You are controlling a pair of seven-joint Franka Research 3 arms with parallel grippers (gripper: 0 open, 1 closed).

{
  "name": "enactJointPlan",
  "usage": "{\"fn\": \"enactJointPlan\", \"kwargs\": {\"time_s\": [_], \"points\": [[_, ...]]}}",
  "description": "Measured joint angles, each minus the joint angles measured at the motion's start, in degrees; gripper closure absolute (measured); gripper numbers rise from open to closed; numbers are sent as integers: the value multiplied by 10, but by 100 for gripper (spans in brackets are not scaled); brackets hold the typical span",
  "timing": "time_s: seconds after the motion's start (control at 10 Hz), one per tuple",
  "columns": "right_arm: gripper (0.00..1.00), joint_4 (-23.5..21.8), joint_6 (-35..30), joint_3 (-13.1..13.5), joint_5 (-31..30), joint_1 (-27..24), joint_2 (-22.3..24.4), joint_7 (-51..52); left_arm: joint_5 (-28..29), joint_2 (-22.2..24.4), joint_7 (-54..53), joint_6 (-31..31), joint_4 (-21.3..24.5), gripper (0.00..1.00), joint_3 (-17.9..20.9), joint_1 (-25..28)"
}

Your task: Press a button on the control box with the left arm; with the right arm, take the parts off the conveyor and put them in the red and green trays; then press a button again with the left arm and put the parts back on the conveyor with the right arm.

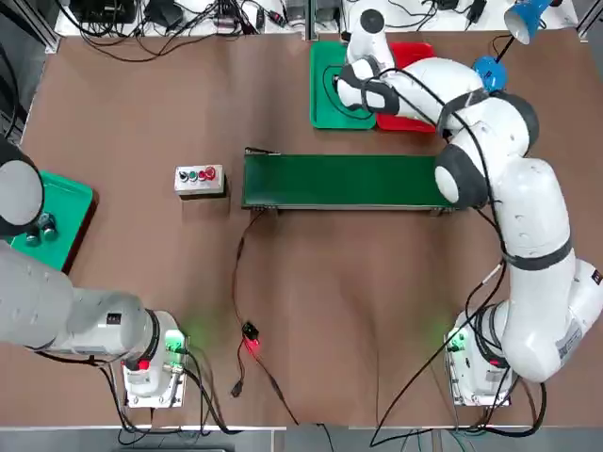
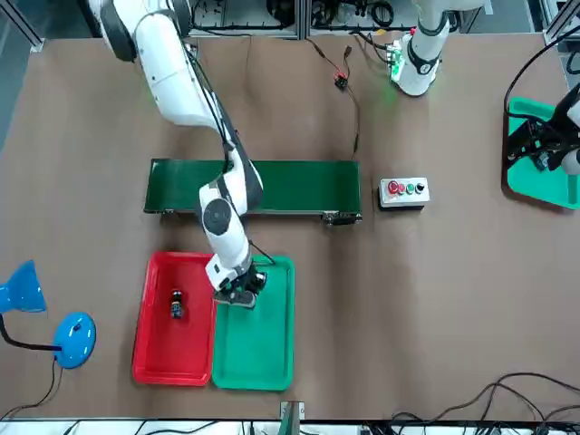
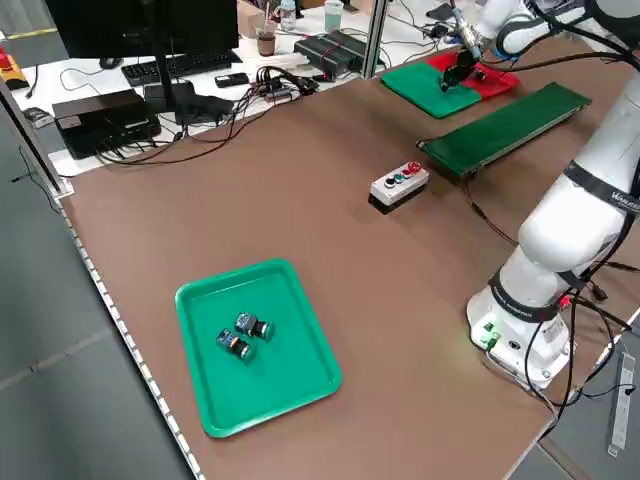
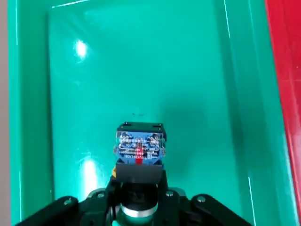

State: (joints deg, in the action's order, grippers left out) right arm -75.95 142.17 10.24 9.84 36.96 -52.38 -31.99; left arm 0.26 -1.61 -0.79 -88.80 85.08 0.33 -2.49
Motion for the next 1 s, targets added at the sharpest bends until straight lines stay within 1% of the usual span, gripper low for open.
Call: {"fn": "enactJointPlan", "kwargs": {"time_s": [0.3, 0.4, 0.6, 0.8, 0.9, 1.0], "points": [[67, 12, 0, 0, 0, -2, -15, 0, 0, 0, 0, 0, 0, 0, 0, 0], [65, 14, 0, 0, 0, -2, -17, 0, 0, 0, 0, 0, 0, 0, 0, 0], [56, 15, 0, 0, 0, -2, -19, 0, 0, 0, 0, 0, 0, 0, 0, 0], [54, 15, 0, -1, 0, -2, -19, 0, 0, 0, 0, 0, 0, 0, -3, -3], [49, 17, -3, -1, 0, -2, -19, 0, 0, 0, 0, 0, 0, 0, -4, -4], [41, 22, -21, -1, 0, -2, -18, 0, 0, 0, 0, 0, 0, 0, -4, -4]]}}
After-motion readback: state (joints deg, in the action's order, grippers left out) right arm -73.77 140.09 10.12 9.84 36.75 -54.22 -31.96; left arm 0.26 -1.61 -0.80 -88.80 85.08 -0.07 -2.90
